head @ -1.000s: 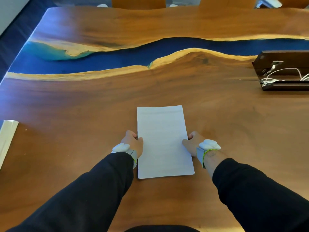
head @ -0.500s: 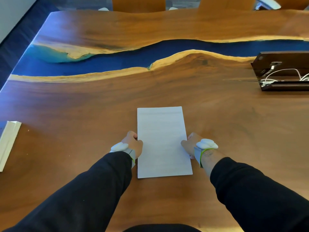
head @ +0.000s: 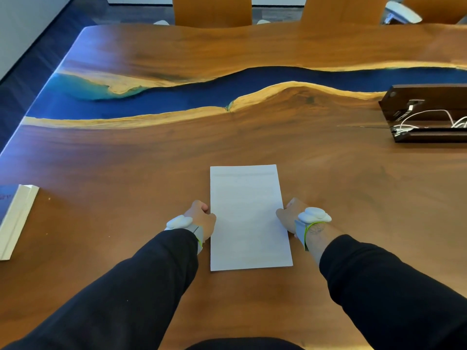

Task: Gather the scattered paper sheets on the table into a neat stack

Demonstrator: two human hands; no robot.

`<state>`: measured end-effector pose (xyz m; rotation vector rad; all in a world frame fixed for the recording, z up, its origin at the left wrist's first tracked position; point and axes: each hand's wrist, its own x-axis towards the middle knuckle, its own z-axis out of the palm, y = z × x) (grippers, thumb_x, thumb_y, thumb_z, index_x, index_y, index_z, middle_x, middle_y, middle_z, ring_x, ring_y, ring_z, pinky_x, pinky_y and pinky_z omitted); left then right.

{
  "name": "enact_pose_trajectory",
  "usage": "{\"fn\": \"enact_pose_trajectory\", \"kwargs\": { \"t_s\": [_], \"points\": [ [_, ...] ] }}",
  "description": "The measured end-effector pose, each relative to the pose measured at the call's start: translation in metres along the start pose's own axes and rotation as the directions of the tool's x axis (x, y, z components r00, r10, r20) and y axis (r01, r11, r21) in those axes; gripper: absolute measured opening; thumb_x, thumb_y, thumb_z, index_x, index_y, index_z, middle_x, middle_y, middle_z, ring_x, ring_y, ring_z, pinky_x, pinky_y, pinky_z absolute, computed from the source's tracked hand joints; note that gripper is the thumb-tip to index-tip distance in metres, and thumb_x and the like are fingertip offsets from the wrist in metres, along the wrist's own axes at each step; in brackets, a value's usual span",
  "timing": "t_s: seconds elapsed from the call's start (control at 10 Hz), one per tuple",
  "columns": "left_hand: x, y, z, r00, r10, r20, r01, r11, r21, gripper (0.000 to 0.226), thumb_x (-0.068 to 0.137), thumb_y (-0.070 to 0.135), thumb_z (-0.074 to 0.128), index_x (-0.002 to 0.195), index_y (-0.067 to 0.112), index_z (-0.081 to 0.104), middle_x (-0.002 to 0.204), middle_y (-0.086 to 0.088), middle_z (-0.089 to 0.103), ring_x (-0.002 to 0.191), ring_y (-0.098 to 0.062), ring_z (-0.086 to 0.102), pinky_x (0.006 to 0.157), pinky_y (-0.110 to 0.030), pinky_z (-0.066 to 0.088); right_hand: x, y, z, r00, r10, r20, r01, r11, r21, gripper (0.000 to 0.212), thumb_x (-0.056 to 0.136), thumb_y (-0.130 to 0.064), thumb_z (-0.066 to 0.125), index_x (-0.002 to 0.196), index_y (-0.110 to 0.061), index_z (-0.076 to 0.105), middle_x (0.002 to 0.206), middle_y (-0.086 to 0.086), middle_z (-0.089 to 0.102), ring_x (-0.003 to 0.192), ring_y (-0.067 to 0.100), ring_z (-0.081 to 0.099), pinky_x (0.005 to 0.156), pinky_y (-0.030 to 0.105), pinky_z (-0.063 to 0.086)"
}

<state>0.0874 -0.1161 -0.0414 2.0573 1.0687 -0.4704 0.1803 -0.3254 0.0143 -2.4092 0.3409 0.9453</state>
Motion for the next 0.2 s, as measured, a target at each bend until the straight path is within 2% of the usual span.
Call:
{"fn": "enact_pose_trajectory", "kwargs": {
  "t_s": [0.1,0.2],
  "points": [
    [-0.008,0.002,-0.011,1.000,-0.018,-0.014,0.018,1.000,-0.012,0.029,0.094,0.028,0.053,0.123,0.028,0.050,0.088,0.000,0.057,0.075,-0.022,0.063,0.069,-0.043,0.065,-0.003,-0.006,0.001,0.998,-0.021,-0.059,0.024,0.998,0.054,0.011,0.099,-0.005,0.042,0.090,-0.005,0.035,0.086,0.006,0.034,0.091,0.019,0.031,0.050,0.018,0.016],
    [-0.011,0.003,-0.025,1.000,-0.014,-0.025,0.012,0.998,-0.057,0.029,0.095,0.027,0.053,0.125,0.028,0.051,0.086,-0.001,0.057,0.074,-0.025,0.065,0.071,-0.042,0.065,-0.014,-0.022,0.007,0.996,-0.060,-0.069,0.067,0.993,0.099,0.007,0.100,-0.008,0.041,0.094,-0.009,0.038,0.089,0.006,0.037,0.091,0.021,0.034,0.049,0.017,0.015]
  ]
}}
